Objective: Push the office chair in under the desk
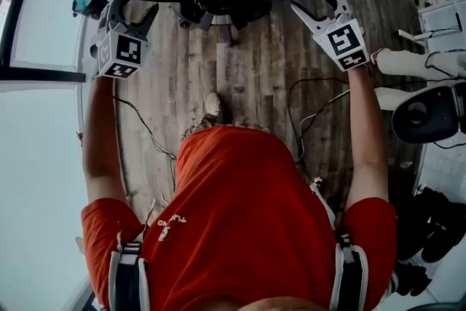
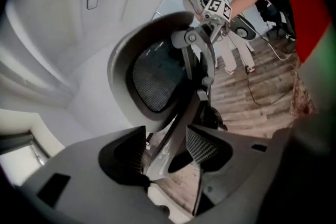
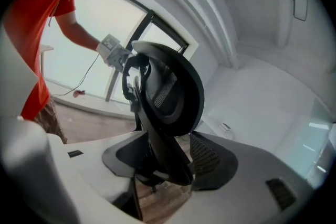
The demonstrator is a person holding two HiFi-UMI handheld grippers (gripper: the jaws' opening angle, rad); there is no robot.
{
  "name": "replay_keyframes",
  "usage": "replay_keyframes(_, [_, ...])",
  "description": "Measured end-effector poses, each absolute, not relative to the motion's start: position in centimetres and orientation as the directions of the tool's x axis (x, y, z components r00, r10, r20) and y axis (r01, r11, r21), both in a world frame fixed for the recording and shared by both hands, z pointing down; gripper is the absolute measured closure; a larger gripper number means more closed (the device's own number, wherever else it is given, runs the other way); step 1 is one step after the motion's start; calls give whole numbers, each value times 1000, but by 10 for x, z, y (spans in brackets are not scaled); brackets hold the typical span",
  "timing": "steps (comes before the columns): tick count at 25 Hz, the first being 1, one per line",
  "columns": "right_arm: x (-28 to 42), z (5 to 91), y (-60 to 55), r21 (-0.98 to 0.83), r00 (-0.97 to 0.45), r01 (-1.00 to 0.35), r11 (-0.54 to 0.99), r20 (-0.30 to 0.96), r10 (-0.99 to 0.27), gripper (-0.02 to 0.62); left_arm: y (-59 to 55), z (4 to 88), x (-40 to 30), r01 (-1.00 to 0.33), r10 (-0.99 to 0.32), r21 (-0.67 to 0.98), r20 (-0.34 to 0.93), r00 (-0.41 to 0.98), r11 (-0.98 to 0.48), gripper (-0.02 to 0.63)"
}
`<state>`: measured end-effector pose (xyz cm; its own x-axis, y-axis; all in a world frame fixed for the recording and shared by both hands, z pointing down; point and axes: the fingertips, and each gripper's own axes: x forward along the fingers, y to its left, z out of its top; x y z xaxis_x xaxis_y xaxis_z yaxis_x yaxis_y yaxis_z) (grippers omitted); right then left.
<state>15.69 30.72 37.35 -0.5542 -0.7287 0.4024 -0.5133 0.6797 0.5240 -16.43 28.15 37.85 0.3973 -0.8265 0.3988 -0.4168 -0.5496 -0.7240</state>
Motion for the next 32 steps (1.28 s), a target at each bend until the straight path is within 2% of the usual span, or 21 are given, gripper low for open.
replay_keyframes(4, [168, 400, 289, 554, -476, -421, 719, 540, -694, 328, 262, 402, -181, -312, -789, -733, 499, 358, -605, 342])
replay_keyframes(10, [172, 435, 272, 534, -394, -310, 786, 681, -618, 327, 238, 424, -186, -189, -736, -724, 585, 341, -663, 331])
replay_keyframes(15, [169, 456, 259, 532, -335, -236, 813, 741, -582, 327, 227, 442, -180, -91, -692, -708, 641, 332, -700, 331])
replay_keyframes(22, [162, 474, 248, 512, -266, -135, 848, 806, -529, 328, 214, 461, -172, -22, -652, -682, 688, 319, -731, 334])
replay_keyframes(25, [163, 484, 243, 498, -242, -106, 861, 827, -508, 328, 209, 469, -167, 5, -644, -682, 693, 324, -732, 370])
replay_keyframes(27, [163, 491, 239, 492, -231, -93, 865, 835, -500, 330, 205, 469, -165, 12, -656, -698, 679, 329, -716, 429])
replay_keyframes(28, [163, 493, 237, 493, -228, -85, 866, 836, -499, 341, 202, 467, -165, 16, -664, -707, 670, 332, -707, 460])
replay_keyframes(30, [161, 492, 233, 510, -230, -66, 858, 829, -510, 420, 200, 466, -164, 28, -666, -715, 664, 340, -698, 469])
replay_keyframes(32, [157, 484, 229, 538, -245, -48, 841, 810, -532, 430, 199, 466, -163, 47, -659, -713, 669, 344, -699, 480])
